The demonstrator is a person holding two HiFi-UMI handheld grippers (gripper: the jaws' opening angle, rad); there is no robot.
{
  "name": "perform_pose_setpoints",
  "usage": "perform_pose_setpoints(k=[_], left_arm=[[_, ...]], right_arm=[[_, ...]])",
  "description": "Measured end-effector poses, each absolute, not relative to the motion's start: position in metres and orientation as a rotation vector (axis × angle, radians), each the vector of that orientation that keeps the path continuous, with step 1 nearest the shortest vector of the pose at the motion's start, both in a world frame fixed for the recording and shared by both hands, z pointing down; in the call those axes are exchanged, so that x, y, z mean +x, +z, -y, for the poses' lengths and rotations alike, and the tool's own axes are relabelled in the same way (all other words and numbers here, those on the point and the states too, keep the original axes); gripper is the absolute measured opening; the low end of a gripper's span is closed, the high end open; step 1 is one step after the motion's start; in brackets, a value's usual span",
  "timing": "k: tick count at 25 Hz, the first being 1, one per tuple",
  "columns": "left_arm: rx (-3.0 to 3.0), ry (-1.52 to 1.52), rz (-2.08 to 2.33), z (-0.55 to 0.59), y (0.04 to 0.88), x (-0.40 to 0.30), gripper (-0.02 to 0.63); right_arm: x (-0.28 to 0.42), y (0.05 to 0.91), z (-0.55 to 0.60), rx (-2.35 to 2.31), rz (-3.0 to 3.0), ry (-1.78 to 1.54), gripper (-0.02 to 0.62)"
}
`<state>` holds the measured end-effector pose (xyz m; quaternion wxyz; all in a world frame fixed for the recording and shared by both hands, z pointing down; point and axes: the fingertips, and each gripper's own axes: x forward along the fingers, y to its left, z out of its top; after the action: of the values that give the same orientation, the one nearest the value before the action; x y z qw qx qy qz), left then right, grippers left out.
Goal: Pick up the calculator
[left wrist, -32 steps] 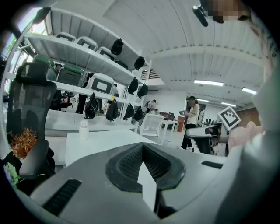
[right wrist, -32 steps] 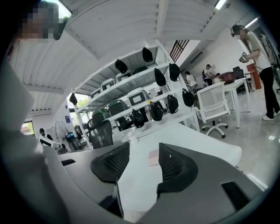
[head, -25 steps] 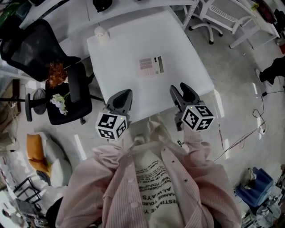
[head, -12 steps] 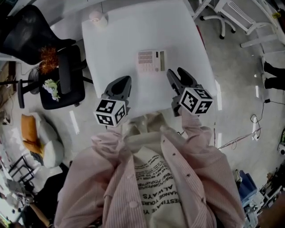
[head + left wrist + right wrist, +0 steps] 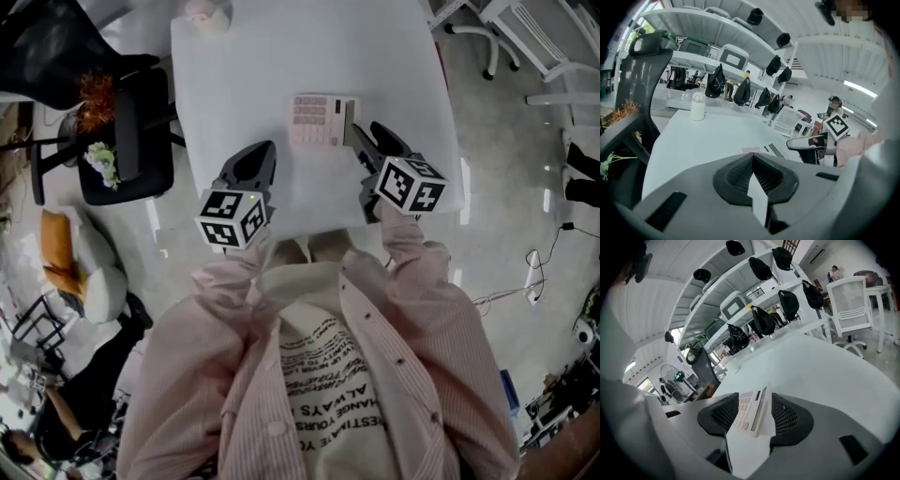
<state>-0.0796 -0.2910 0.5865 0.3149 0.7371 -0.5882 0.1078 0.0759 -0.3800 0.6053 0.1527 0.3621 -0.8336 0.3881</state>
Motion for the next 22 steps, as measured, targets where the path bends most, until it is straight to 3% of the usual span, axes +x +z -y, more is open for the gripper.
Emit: perform_pose_setpoints(k=[22], left_arm=[[1.858, 0.286, 1.485, 0.31, 0.624, -0.085, 0.002]], right_arm=[[0.035, 0.656, 0.386, 0.874, 2.241, 1.282, 0.189]])
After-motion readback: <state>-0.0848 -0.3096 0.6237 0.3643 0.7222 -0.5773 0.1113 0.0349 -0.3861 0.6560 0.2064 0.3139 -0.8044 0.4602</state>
